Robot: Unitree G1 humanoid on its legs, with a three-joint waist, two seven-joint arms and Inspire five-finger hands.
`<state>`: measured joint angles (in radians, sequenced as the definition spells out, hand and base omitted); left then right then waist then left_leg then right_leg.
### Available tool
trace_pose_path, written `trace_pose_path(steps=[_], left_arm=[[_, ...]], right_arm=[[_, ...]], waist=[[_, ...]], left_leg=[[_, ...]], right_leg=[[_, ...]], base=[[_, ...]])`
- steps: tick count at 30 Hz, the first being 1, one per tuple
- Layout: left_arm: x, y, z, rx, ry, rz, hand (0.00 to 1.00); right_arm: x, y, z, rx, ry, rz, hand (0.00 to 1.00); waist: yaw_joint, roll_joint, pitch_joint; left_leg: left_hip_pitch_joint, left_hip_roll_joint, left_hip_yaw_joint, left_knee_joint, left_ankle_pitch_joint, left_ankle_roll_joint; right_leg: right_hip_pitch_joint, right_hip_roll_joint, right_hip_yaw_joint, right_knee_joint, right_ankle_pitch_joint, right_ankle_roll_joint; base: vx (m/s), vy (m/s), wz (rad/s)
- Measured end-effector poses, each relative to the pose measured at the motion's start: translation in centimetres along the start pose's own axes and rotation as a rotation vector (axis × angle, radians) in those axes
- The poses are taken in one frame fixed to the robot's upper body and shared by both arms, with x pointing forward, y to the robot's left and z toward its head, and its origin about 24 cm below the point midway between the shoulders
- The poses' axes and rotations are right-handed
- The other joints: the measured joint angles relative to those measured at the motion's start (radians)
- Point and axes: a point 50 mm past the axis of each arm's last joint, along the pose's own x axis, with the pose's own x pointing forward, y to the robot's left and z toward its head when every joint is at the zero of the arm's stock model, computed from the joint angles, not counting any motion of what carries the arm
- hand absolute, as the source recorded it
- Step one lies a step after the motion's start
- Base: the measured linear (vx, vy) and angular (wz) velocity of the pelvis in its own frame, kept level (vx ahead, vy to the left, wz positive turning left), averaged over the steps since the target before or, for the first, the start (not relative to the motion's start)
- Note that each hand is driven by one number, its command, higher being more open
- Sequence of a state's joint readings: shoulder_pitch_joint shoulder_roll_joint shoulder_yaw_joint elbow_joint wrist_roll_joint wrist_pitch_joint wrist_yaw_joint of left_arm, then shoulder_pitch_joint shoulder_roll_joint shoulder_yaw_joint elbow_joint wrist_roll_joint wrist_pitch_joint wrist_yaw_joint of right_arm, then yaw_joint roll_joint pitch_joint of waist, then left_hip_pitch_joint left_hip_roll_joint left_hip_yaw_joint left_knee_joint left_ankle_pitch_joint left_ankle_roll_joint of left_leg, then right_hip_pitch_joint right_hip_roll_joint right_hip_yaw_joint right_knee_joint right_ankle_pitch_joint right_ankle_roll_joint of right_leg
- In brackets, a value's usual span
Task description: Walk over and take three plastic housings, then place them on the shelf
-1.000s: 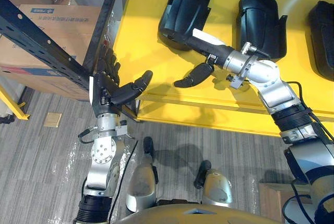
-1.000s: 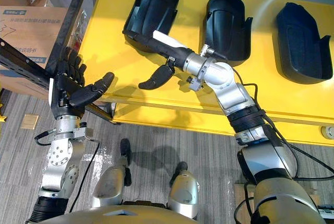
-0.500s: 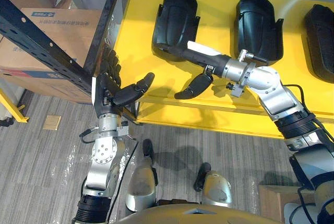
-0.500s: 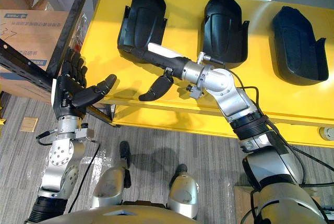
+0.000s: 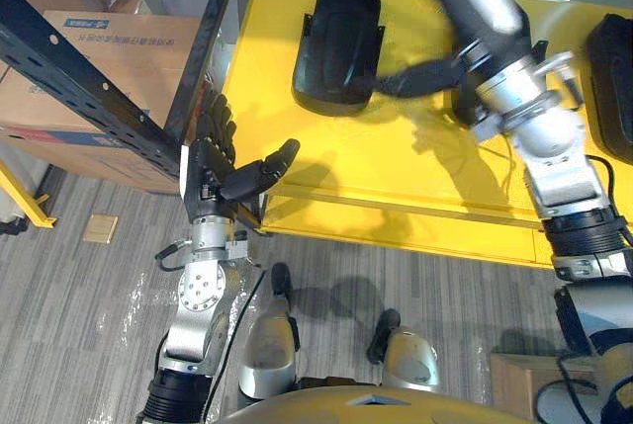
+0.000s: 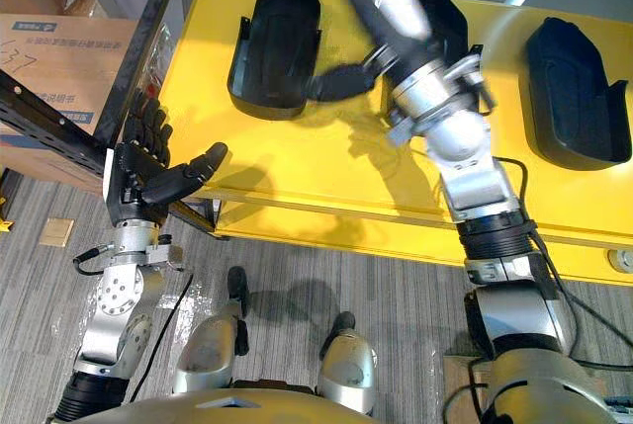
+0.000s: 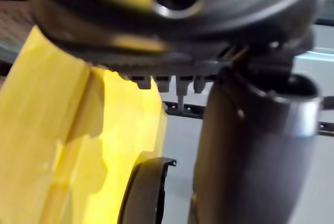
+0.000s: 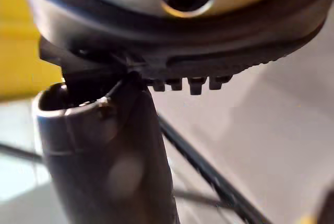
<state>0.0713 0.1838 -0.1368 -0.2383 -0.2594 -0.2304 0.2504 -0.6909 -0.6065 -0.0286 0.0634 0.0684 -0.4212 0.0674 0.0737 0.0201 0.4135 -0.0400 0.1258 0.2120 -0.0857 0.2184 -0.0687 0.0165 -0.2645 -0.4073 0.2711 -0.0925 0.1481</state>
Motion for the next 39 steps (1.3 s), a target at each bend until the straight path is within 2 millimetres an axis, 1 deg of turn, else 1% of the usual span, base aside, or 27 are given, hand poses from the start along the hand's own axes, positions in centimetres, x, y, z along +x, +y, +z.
trace_pose_path(steps=[1, 2, 3, 5, 6, 7, 8, 9, 10, 11, 13, 15, 19, 22, 26, 28, 29, 31, 34, 36, 37, 38, 39], left_arm=[[-0.2, -0.2, -0.1, 0.001, 0.009, -0.014, 1.00], [-0.3, -0.3, -0.2, 0.001, 0.015, -0.018, 1.00], [-0.4, -0.4, -0.4, 0.004, 0.026, -0.025, 1.00], [-0.5, -0.6, -0.6, 0.005, 0.047, -0.033, 1.00], [-0.6, -0.7, -0.7, 0.003, 0.050, -0.039, 1.00], [-0.6, -0.7, -0.7, 0.003, 0.050, -0.040, 1.00], [-0.6, -0.8, -0.7, 0.006, 0.049, -0.041, 1.00], [-0.6, -0.8, -0.7, 0.027, 0.043, -0.042, 1.00], [-0.6, -0.8, -0.7, 0.031, 0.042, -0.043, 1.00], [-0.6, -0.9, -0.7, 0.030, 0.043, -0.042, 1.00], [-0.7, -1.0, -0.7, 0.027, 0.045, -0.039, 1.00], [-0.7, -1.0, -0.8, 0.018, 0.047, -0.019, 1.00], [-0.8, -1.2, -0.8, 0.003, 0.046, 0.003, 1.00], [-0.8, -1.3, -0.6, 0.023, 0.031, 0.009, 1.00], [-1.5, -1.2, 0.0, 0.018, 0.019, 0.027, 1.00], [-1.7, -1.0, 0.0, 0.020, 0.024, 0.037, 1.00], [-1.7, -0.9, 0.0, 0.020, 0.026, 0.040, 1.00], [-2.2, -0.8, 0.0, 0.021, 0.036, 0.048, 1.00], [-2.2, -0.7, 0.0, 0.021, 0.036, 0.053, 1.00], [-2.2, -0.7, -0.1, 0.021, 0.038, 0.063, 1.00], [-2.2, -0.7, -0.1, 0.020, 0.038, 0.065, 1.00], [-2.2, -0.7, -0.1, 0.020, 0.038, 0.067, 1.00], [-2.2, -0.6, -0.1, 0.020, 0.038, 0.068, 1.00]], right_arm=[[-0.5, -0.9, 0.7, 0.033, -0.033, -0.085, 1.00], [-0.8, -1.0, 1.0, 0.045, -0.043, -0.119, 1.00], [-1.5, -1.1, 1.3, 0.061, -0.049, -0.160, 1.00], [-2.9, -0.7, 1.1, 0.095, -0.019, -0.178, 1.00], [-4.0, -0.4, 0.8, 0.105, 0.026, -0.180, 1.00], [-4.6, -0.2, 0.6, 0.111, 0.053, -0.179, 1.00], [-5.8, 0.2, 0.2, 0.120, 0.110, -0.176, 1.00], [-6.9, 0.6, -0.1, 0.133, 0.165, -0.188, 1.00], [-7.5, 0.7, -0.2, 0.139, 0.194, -0.196, 1.00], [-8.7, 0.9, -0.5, 0.148, 0.251, -0.210, 1.00], [-10.4, 1.0, -0.9, 0.152, 0.332, -0.239, 1.00], [-12.4, 1.0, -0.8, 0.105, 0.407, -0.276, 1.00], [-14.6, 0.8, -0.2, 0.054, 0.478, -0.328, 1.00], [-15.8, 0.7, 0.6, 0.000, 0.504, -0.373, 1.00], [-17.7, 0.2, 0.8, -0.048, 0.586, -0.464, 1.00], [-19.4, -0.3, 0.8, -0.078, 0.663, -0.547, 1.00], [-19.6, -0.4, 0.8, -0.080, 0.676, -0.560, 1.00], [-21.2, -0.7, 0.9, -0.101, 0.741, -0.616, 1.00], [-22.5, -0.5, 1.0, -0.081, 0.809, -0.647, 1.00], [-23.9, -0.2, 1.2, -0.059, 0.871, -0.680, 1.00], [-24.2, -0.1, 1.3, -0.055, 0.883, -0.688, 1.00], [-25.0, -0.2, 1.4, -0.030, 0.908, -0.716, 1.00], [-25.2, -0.3, 1.5, -0.021, 0.914, -0.726, 1.00]], waist=[[-0.003, -0.001, -0.010], [-0.008, -0.002, -0.018], [-0.020, -0.004, -0.027], [-0.033, -0.003, -0.047], [-0.047, -0.002, -0.062], [-0.052, 0.000, -0.065], [-0.057, 0.005, -0.070], [-0.065, 0.010, -0.074], [-0.069, 0.014, -0.076], [-0.081, 0.021, -0.081], [-0.093, 0.029, -0.087], [-0.113, 0.037, -0.098], [-0.133, 0.037, -0.129], [-0.138, 0.037, -0.136], [-0.157, 0.034, -0.151], [-0.160, 0.032, -0.159], [-0.160, 0.032, -0.160], [-0.166, 0.030, -0.162], [-0.176, 0.030, -0.163], [-0.187, 0.029, -0.164], [-0.190, 0.029, -0.164], [-0.194, 0.028, -0.164], [-0.195, 0.028, -0.164]], left_leg=[[0.002, 0.000, 0.003, 0.000, -0.003, 0.000], [0.002, 0.001, 0.006, 0.000, -0.004, 0.000], [0.010, 0.000, 0.014, 0.000, -0.007, -0.001], [0.019, 0.001, 0.025, -0.001, -0.012, -0.003], [0.021, 0.001, 0.030, -0.003, -0.016, -0.003], [0.025, 0.002, 0.032, -0.004, -0.019, -0.003], [0.036, 0.006, 0.045, -0.004, -0.030, -0.011], [0.044, 0.011, 0.062, -0.004, -0.035, -0.013], [0.046, 0.012, 0.067, -0.004, -0.036, -0.014], [0.048, 0.014, 0.072, -0.004, -0.038, -0.014], [0.052, 0.018, 0.087, -0.004, -0.043, -0.016], [0.052, 0.024, 0.101, -0.004, -0.046, -0.021], [0.056, 0.027, 0.119, -0.003, -0.046, -0.020], [0.066, 0.027, 0.133, -0.003, -0.052, -0.024], [0.067, 0.026, 0.141, -0.004, -0.066, -0.028], [0.068, 0.027, 0.150, -0.004, -0.069, -0.029], [0.068, 0.027, 0.151, -0.004, -0.070, -0.029], [0.071, 0.027, 0.164, -0.004, -0.074, -0.030], [0.068, 0.030, 0.179, -0.004, -0.076, -0.031], [0.069, 0.033, 0.189, -0.004, -0.077, -0.031], [0.070, 0.034, 0.192, -0.003, -0.078, -0.030], [0.071, 0.036, 0.199, -0.003, -0.079, -0.030], [0.071, 0.037, 0.203, -0.003, -0.079, -0.030]], right_leg=[[0.004, 0.003, 0.002, -0.012, 0.005, 0.000], [0.004, 0.004, 0.004, -0.016, 0.008, 0.001], [0.008, 0.004, 0.011, -0.020, 0.008, 0.001], [0.013, 0.006, 0.022, -0.031, 0.012, 0.003], [0.015, 0.007, 0.025, -0.035, 0.013, 0.004], [0.019, 0.008, 0.027, -0.039, 0.014, 0.004], [0.025, 0.013, 0.039, -0.051, 0.021, 0.004], [0.026, 0.020, 0.055, -0.066, 0.029, 0.002], [0.028, 0.023, 0.058, -0.071, 0.031, 0.002], [0.031, 0.026, 0.061, -0.084, 0.038, 0.002], [0.029, 0.031, 0.076, -0.094, 0.043, 0.004], [0.027, 0.039, 0.087, -0.112, 0.054, 0.001], [0.019, 0.043, 0.105, -0.118, 0.055, 0.001], [0.020, 0.043, 0.118, -0.120, 0.055, 0.002], [0.020, 0.043, 0.124, -0.127, 0.056, 0.003], [0.019, 0.044, 0.133, -0.134, 0.058, 0.006], [0.019, 0.044, 0.135, -0.134, 0.058, 0.006], [0.014, 0.044, 0.145, -0.136, 0.059, 0.007], [0.000, 0.047, 0.161, -0.137, 0.061, 0.006], [-0.002, 0.051, 0.169, -0.144, 0.065, 0.008], [-0.002, 0.052, 0.171, -0.147, 0.066, 0.008], [-0.005, 0.055, 0.179, -0.149, 0.067, 0.009], [-0.007, 0.056, 0.182, -0.149, 0.067, 0.009]], base=[[0.02, -0.010, -0.08], [0.02, -0.011, -0.12], [0.03, -0.019, -0.19], [0.02, -0.021, -0.17], [0.01, -0.020, -0.08], [0.02, -0.023, -0.19], [0.00, -0.009, -0.32], [0.00, -0.008, -0.36], [0.00, -0.013, -0.27], [0.00, -0.013, -0.18], [0.01, -0.009, -0.21], [0.03, -0.014, -0.19], [0.05, -0.020, -0.14], [0.02, -0.001, -0.15], [-0.01, 0.008, -0.05], [0.00, 0.008, -0.09], [0.00, 0.010, -0.11], [0.01, 0.007, -0.12], [0.01, 0.001, -0.15], [0.03, -0.001, -0.14], [0.04, -0.005, -0.14], [0.04, -0.005, -0.13], [0.04, -0.005, -0.17]])
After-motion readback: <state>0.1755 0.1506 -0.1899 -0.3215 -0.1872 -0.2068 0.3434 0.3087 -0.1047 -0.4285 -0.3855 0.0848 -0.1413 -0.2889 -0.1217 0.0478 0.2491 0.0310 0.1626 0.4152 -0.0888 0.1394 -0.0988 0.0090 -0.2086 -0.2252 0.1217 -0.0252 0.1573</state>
